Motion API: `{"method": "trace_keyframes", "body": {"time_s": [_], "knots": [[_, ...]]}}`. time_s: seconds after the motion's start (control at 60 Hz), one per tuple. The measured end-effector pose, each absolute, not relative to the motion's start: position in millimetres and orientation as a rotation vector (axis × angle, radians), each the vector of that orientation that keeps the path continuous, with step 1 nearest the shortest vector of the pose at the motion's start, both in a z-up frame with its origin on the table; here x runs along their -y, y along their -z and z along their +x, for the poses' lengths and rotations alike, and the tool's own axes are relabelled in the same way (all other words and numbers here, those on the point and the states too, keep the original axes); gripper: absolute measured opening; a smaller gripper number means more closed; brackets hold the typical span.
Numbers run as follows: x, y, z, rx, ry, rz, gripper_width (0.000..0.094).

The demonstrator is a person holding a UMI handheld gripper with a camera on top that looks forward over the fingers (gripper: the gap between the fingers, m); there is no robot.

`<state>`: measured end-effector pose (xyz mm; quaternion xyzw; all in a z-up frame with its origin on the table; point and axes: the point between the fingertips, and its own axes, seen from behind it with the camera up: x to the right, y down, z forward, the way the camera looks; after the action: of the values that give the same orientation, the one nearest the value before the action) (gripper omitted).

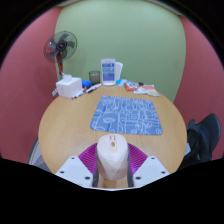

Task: Arrange mouse

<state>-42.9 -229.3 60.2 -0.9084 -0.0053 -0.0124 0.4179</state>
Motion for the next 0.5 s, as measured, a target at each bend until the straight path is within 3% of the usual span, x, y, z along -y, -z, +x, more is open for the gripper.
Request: {"method": "trace_keyframes", "body": {"time_s": [0.183, 0.283, 0.383, 0.5], "knots": [[178.1, -179.4, -20.4, -0.039, 0.047, -2.106, 0.0380], [125.1, -217.9, 4.0, -0.056, 0.053, -2.027, 0.0379], [67.9, -205.9, 28.5, -0.060, 0.078, -2.018, 0.0376], [19.1, -133.7, 45.6, -0.074, 0.054, -2.118, 0.0377]]}}
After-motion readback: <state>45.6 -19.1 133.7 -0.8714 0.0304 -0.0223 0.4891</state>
